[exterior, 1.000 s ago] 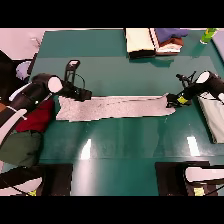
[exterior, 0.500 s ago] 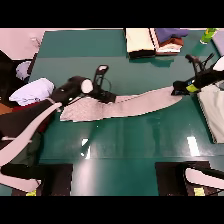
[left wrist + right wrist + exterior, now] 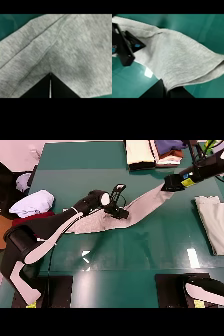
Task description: Fold the shirts.
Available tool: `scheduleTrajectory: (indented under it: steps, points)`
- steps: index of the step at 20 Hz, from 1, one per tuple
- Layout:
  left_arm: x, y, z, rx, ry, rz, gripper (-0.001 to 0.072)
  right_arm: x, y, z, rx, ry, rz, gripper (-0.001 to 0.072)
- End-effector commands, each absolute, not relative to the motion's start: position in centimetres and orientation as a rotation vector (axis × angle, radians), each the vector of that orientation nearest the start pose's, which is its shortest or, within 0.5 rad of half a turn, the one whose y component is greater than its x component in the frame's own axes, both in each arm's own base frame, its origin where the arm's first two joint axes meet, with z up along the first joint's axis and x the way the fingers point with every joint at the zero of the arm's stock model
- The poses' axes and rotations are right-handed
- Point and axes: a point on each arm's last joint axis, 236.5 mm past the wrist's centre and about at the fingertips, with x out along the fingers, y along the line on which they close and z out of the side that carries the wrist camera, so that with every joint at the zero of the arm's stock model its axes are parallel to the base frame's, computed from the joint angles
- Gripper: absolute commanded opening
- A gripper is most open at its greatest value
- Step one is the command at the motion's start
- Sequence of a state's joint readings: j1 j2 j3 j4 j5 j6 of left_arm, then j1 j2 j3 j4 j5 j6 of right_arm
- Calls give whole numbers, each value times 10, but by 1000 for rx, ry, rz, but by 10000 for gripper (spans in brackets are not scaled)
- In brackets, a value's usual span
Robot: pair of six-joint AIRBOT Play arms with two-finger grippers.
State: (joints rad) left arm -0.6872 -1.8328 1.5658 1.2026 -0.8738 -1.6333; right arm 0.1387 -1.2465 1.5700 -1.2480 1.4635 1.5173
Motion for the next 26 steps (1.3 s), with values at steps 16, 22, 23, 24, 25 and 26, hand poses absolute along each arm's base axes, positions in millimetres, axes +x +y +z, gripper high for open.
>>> scheduleTrajectory:
  steps: [16,22,23,24,25,26]
  points:
    - [459,-143,150,94,869,-242,23,359,338,185,100,1017,829,13]
    - [426,-37,255,76,652,-31,23,334,485,108,77,976,997,16]
    - [421,-35,263,76,634,-27,23,332,510,97,47,935,1035,40]
    - [418,-33,267,84,625,-24,23,331,533,89,39,902,1061,244]
    - [416,-33,267,84,633,-24,23,331,546,83,35,889,1076,443]
    - [413,-32,263,85,652,-22,23,330,552,80,22,901,1088,490]
